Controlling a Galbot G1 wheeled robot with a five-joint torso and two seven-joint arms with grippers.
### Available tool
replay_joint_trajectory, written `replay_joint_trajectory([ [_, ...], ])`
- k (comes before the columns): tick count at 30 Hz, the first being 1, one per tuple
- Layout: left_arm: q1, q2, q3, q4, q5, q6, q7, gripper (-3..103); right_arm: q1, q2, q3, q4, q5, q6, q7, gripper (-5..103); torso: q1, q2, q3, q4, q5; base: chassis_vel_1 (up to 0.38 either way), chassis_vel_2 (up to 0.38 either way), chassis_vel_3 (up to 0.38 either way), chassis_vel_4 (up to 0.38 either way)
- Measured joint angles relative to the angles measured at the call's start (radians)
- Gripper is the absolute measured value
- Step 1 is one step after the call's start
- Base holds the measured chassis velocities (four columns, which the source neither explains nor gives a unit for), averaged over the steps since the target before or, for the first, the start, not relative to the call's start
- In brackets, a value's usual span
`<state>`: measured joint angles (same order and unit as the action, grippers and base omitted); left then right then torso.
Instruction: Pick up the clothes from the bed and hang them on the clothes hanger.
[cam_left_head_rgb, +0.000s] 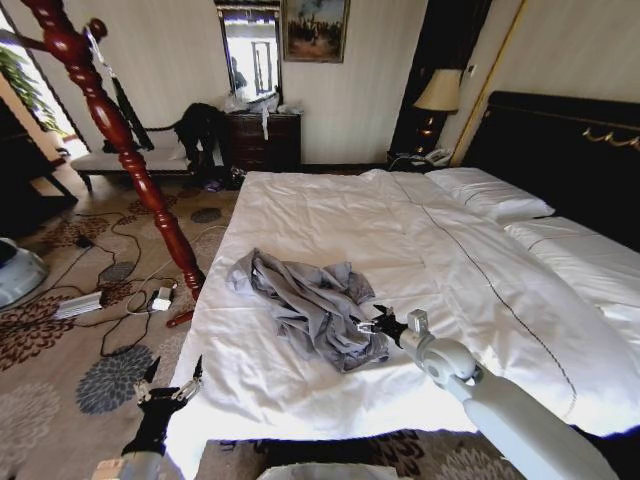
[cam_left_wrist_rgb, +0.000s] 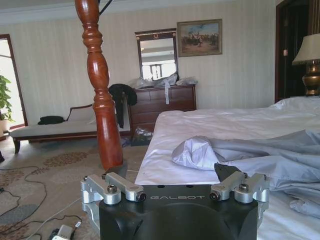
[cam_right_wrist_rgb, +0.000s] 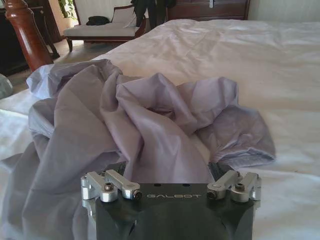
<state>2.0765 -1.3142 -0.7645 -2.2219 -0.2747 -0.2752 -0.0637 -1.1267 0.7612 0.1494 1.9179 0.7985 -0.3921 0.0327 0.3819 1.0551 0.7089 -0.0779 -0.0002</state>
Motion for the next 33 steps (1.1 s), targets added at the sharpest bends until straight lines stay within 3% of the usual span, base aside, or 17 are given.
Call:
replay_joint_trajectory([
  [2,0.003,-0.013,-0.002,0.002,-0.005,-0.005,0.0,98,0.003,0.019,-0.016,-0.001,0.035,0.0,-0.001,82,0.0,0.0,0.0,-0.0001,0.0,0.0,0.0,0.0,0.0],
  [5,0.018,-0.021,-0.008,0.009,-0.014,-0.018,0.002,99,0.033,0.057,-0.068,-0.014,0.037,-0.001,0.002,79,0.0,0.0,0.0,0.0001,0.0002,0.0,0.0,0.0,0.0],
  [8,0.022,-0.021,-0.01,0.012,-0.015,-0.025,0.003,100,0.055,0.084,-0.1,-0.038,0.018,-0.002,0.015,88,0.0,0.0,0.0,0.0002,0.0001,0.0,0.0,0.0,0.0],
  [10,0.023,-0.021,-0.011,0.012,-0.016,-0.025,0.003,103,0.059,0.089,-0.105,-0.043,0.015,-0.002,0.018,88,0.0,0.0,0.0,0.0002,0.0001,0.0,0.0,0.0,0.0],
  [11,0.026,-0.024,-0.012,0.01,-0.019,-0.027,0.003,101,0.071,0.105,-0.115,-0.058,0.013,-0.002,0.034,79,0.0,0.0,0.0,0.0003,0.0002,0.0,0.0,0.0,0.0],
  [14,0.029,-0.025,-0.013,0.008,-0.021,-0.03,0.004,99,0.08,0.111,-0.119,-0.071,0.017,-0.001,0.051,74,0.0,0.0,0.0,0.0001,0.0001,0.0,0.0,0.0,0.0],
  [15,0.029,-0.025,-0.013,0.01,-0.022,-0.032,0.004,99,0.081,0.108,-0.118,-0.074,0.022,0.0,0.055,63,0.0,0.0,0.0,-0.0001,0.0001,0.0,0.0,0.0,0.0],
  [18,0.027,-0.026,-0.012,0.014,-0.023,-0.032,0.004,99,0.077,0.102,-0.116,-0.074,0.026,0.003,0.056,57,0.0,0.0,0.0,0.0,0.0,0.0,0.0,0.0,0.0],
  [27,0.016,-0.03,0.003,0.024,-0.018,-0.032,0.004,99,0.067,0.095,-0.118,-0.068,0.03,0.019,0.06,19,0.0,0.0,0.0,0.0,0.0002,0.0,0.0,0.0,0.0],
  [33,0.023,-0.031,0.0,0.029,-0.019,-0.039,0.004,99,0.066,0.096,-0.116,-0.058,0.038,0.02,0.064,3,0.0,0.0,0.0,0.0001,0.0002,0.0,0.0,0.0,0.0],
])
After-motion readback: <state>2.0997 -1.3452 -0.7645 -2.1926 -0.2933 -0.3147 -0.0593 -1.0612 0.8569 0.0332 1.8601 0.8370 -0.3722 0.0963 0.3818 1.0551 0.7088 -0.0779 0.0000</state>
